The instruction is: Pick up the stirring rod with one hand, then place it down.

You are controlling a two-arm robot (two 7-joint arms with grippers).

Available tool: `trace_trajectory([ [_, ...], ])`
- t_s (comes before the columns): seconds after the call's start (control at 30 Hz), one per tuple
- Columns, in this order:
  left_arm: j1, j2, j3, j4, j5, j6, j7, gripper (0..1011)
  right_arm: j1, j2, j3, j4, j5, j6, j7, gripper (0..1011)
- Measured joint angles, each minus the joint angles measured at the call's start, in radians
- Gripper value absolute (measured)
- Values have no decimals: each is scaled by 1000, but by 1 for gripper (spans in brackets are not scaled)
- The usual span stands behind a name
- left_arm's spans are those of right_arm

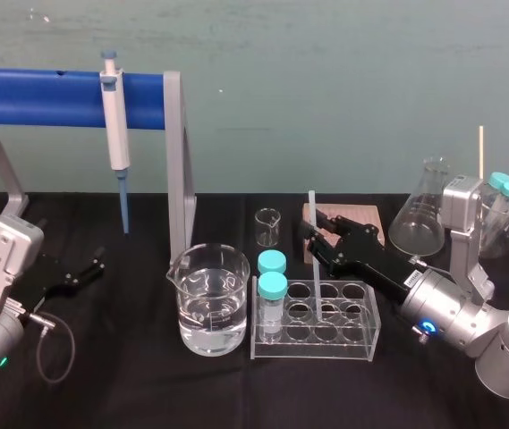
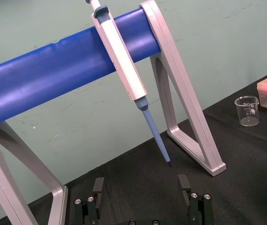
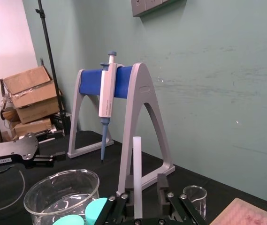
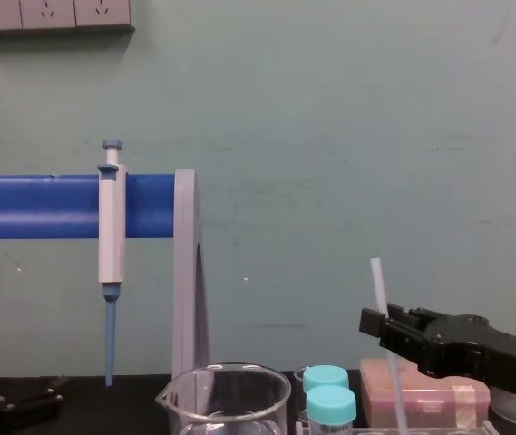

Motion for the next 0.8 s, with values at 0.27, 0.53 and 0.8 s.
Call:
trace_trajectory([
  [0.27,0,0,0,0,0,0,0,1000,1,1,-1,0,1,1,1,530],
  [0.53,0,0,0,0,0,0,0,1000,1,1,-1,0,1,1,2,788],
  [0.8,0,0,0,0,0,0,0,1000,0,2,0,-4,0,2,1,998],
])
